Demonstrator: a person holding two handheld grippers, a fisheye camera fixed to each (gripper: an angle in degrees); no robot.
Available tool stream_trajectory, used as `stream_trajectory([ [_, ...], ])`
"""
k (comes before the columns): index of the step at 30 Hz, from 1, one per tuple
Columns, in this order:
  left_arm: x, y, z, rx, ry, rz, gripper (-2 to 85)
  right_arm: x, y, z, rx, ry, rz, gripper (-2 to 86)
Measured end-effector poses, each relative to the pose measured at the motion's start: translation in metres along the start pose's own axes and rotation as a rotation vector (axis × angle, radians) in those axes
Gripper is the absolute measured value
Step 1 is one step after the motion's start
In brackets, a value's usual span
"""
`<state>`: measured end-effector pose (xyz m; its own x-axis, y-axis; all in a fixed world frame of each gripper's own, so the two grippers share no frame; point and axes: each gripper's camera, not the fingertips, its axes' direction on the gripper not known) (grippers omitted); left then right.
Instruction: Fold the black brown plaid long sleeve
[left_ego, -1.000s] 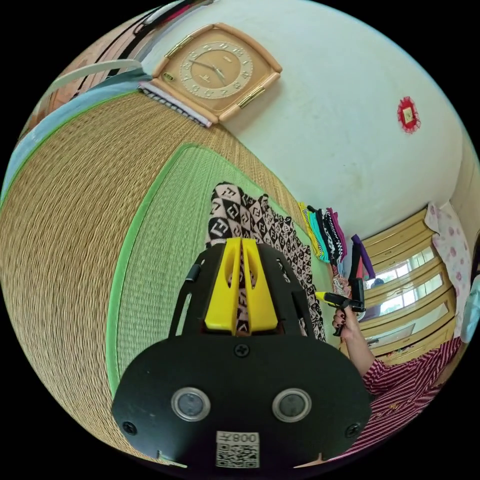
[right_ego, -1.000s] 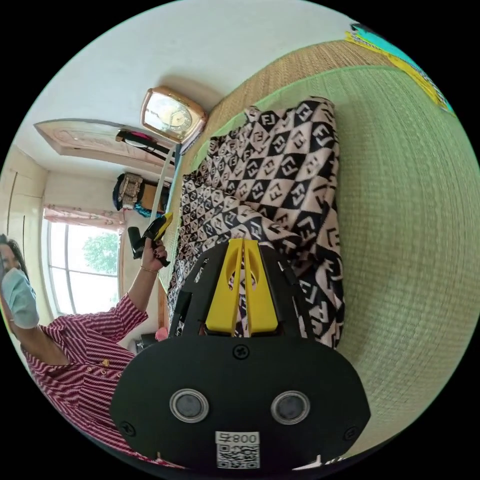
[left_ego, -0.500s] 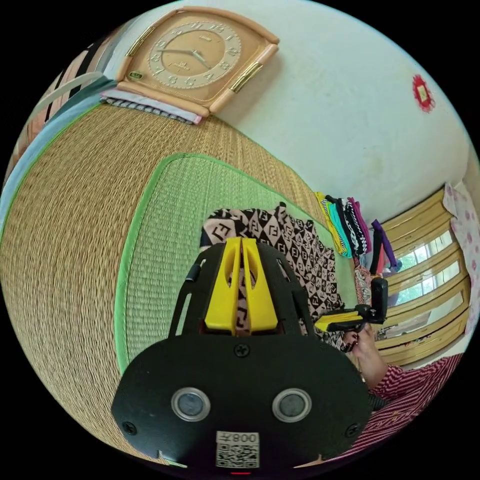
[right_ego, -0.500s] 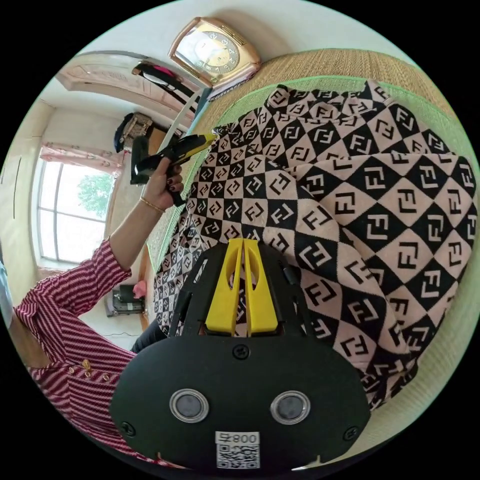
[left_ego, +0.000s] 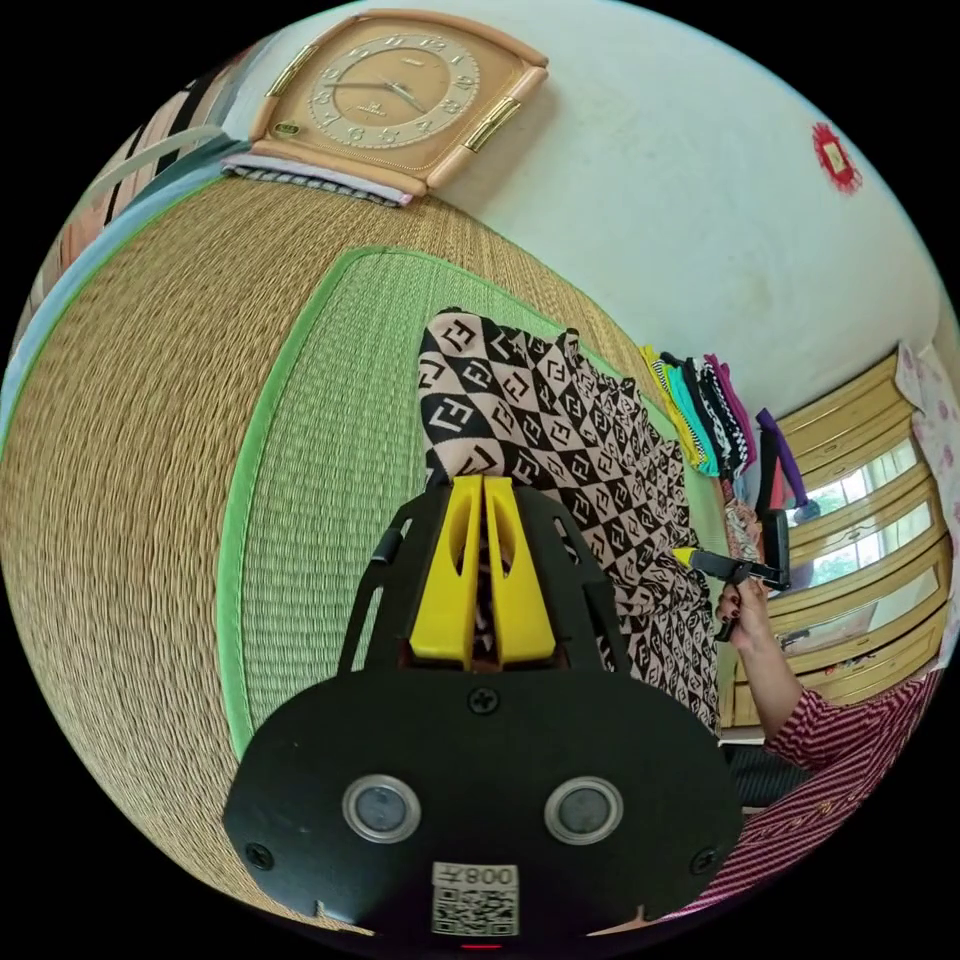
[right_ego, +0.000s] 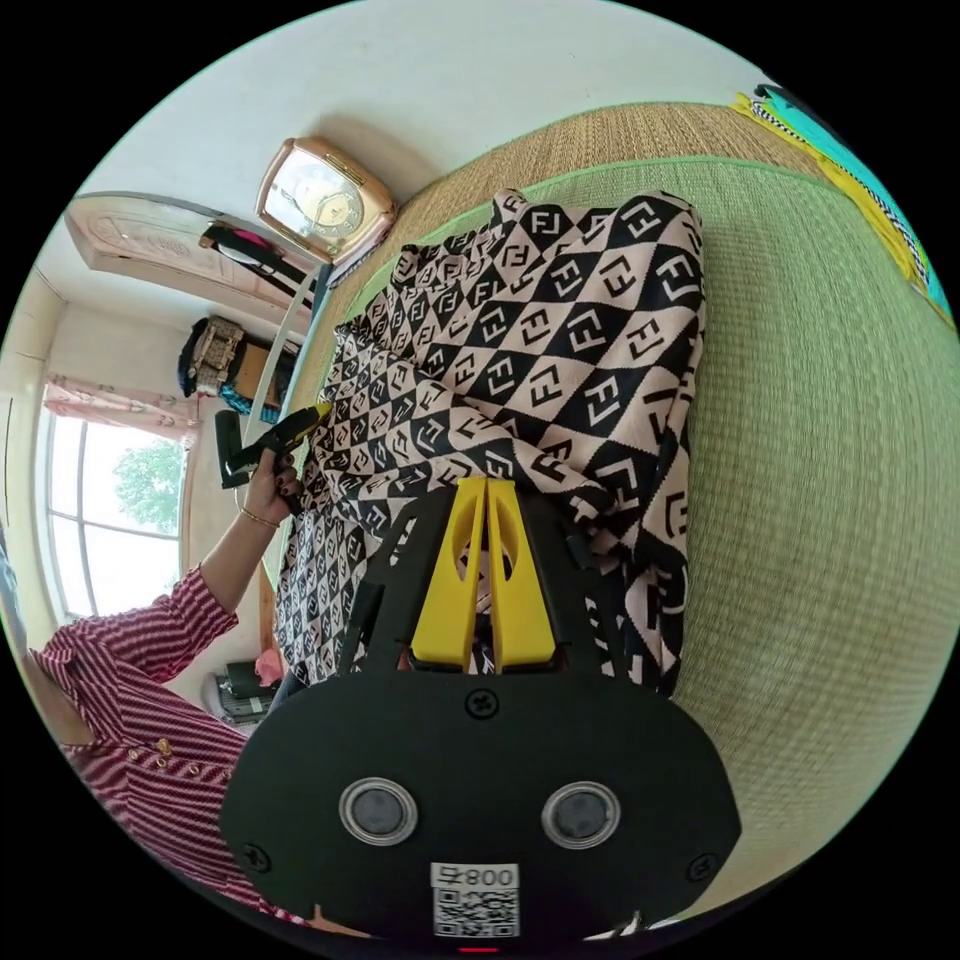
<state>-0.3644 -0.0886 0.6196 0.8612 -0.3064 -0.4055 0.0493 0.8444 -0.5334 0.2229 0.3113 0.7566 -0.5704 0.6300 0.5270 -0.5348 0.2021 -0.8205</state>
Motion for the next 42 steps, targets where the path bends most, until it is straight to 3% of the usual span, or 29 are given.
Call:
stream_trajectory([
  [7, 0.016, 0.042, -0.038, 0.023, 0.043, -0.011, 0.1, -0.012, 0.019, -0.028, 0.021, -0.056, 0.002, 0.0],
  [11, -0.002, 0.083, -0.034, -0.079, -0.022, -0.079, 0.1, -0.020, 0.052, -0.025, -0.034, -0.007, 0.006, 0.0],
  [15, -0.006, 0.103, -0.068, 0.017, 0.005, -0.152, 0.1, -0.009, 0.063, -0.026, -0.033, -0.057, 0.080, 0.0],
  [21, -0.014, 0.155, -0.123, 0.025, -0.005, -0.184, 0.4, -0.031, 0.079, -0.045, -0.058, 0.029, 0.077, 0.0],
  [29, -0.053, 0.274, -0.201, 0.014, 0.023, -0.314, 3.6, -0.026, 0.180, -0.108, 0.006, -0.091, 0.165, 0.2],
  [36, -0.063, 0.324, -0.216, -0.084, -0.006, -0.313, 7.6, -0.003, 0.286, -0.152, 0.086, -0.129, 0.331, 1.5],
  [42, -0.076, 0.360, -0.212, -0.125, 0.128, -0.382, 9.5, 0.001, 0.327, -0.166, 0.100, -0.144, 0.403, 6.2],
])
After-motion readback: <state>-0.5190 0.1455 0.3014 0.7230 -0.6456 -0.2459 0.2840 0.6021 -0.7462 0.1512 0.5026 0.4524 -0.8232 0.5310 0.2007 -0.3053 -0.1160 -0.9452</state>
